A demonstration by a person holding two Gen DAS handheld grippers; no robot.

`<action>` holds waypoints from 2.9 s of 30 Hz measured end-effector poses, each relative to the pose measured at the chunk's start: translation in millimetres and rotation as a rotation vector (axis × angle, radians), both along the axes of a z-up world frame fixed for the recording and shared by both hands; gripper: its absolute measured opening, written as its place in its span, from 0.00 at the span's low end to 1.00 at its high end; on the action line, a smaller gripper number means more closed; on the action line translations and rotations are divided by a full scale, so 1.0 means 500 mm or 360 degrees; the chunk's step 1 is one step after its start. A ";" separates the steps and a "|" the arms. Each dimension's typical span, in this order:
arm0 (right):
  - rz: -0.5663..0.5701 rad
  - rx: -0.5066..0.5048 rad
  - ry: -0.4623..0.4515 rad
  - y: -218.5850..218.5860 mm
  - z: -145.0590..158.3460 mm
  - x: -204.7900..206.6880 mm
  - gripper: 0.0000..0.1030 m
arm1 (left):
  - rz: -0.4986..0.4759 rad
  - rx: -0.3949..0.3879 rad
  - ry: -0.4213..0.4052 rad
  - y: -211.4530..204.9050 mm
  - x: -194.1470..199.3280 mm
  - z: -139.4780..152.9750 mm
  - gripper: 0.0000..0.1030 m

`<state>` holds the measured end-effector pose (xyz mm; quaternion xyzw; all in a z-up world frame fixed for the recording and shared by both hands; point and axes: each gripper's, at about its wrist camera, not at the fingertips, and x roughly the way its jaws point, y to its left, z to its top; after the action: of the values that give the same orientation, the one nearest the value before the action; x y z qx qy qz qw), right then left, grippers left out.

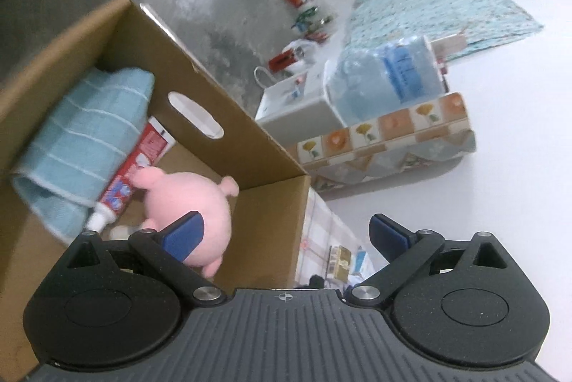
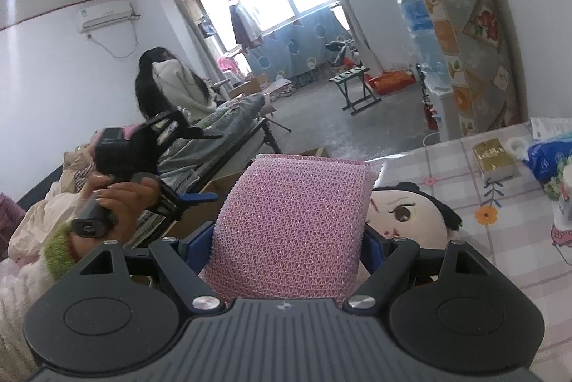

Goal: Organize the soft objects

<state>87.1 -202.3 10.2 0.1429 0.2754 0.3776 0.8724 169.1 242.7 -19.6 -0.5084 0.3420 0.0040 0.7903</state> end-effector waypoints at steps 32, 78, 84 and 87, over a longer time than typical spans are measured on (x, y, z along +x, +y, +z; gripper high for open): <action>0.0772 -0.0864 0.0907 0.708 -0.238 0.134 0.51 | 0.0411 0.0518 -0.0056 0.137 -0.359 0.028 0.97; 0.1522 -0.2013 -0.1197 0.674 -0.229 0.083 0.54 | -0.0526 0.0294 0.0567 0.042 0.186 -0.142 0.46; 0.1516 -0.2069 -0.1161 0.678 -0.244 0.097 0.54 | -0.0507 0.0224 0.0572 0.058 0.187 -0.150 0.45; 0.1460 -0.2076 -0.1224 0.678 -0.243 0.093 0.38 | -0.0503 0.0218 0.0572 0.056 0.192 -0.151 0.45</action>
<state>133.6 136.5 -111.5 -0.6443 0.1538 0.4800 0.5752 265.1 270.9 -94.9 -0.3851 0.5513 -0.0062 0.7401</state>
